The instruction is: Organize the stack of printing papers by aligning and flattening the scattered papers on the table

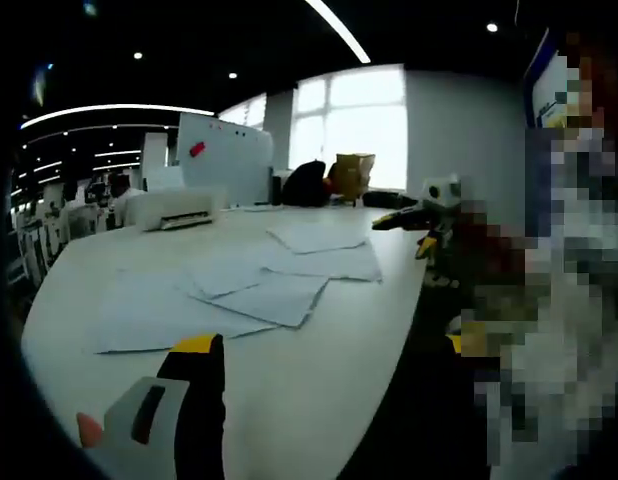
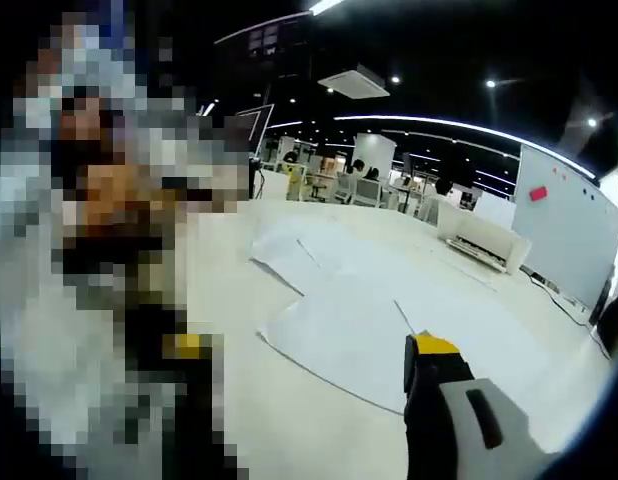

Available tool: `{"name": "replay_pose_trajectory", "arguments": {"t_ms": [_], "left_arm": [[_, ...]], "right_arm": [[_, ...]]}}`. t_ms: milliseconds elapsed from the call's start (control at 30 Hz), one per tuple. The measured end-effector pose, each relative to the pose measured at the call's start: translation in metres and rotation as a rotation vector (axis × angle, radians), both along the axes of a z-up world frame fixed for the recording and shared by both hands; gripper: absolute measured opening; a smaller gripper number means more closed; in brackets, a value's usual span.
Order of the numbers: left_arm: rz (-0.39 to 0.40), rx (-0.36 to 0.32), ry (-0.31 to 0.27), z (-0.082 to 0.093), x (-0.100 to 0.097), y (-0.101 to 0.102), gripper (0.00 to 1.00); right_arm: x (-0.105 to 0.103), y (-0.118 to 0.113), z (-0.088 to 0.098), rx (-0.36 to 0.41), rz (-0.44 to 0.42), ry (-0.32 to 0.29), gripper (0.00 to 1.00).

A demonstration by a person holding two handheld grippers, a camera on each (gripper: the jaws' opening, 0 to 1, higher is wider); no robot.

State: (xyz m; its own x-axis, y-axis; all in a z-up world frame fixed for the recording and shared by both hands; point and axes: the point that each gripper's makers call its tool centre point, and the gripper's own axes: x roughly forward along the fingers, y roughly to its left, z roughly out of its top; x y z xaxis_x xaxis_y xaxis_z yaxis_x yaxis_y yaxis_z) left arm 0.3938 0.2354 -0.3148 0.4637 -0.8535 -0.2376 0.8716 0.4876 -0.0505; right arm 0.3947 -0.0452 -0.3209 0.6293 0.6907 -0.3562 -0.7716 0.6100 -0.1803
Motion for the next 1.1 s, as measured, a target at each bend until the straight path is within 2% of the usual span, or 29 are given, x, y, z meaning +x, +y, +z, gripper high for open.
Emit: {"name": "replay_pose_trajectory", "arguments": {"t_ms": [800,1100], "left_arm": [[0.011,0.002,-0.006,0.0015,-0.0002,0.0057,0.91],[0.007,-0.021,-0.004,0.0065,-0.0008,0.0039,0.91]], "right_arm": [[0.0006,0.0006,-0.0003,-0.008,-0.003,-0.001,0.71],[0.0006,-0.0025,0.0003,-0.004,-0.012,-0.003,0.71]]}}
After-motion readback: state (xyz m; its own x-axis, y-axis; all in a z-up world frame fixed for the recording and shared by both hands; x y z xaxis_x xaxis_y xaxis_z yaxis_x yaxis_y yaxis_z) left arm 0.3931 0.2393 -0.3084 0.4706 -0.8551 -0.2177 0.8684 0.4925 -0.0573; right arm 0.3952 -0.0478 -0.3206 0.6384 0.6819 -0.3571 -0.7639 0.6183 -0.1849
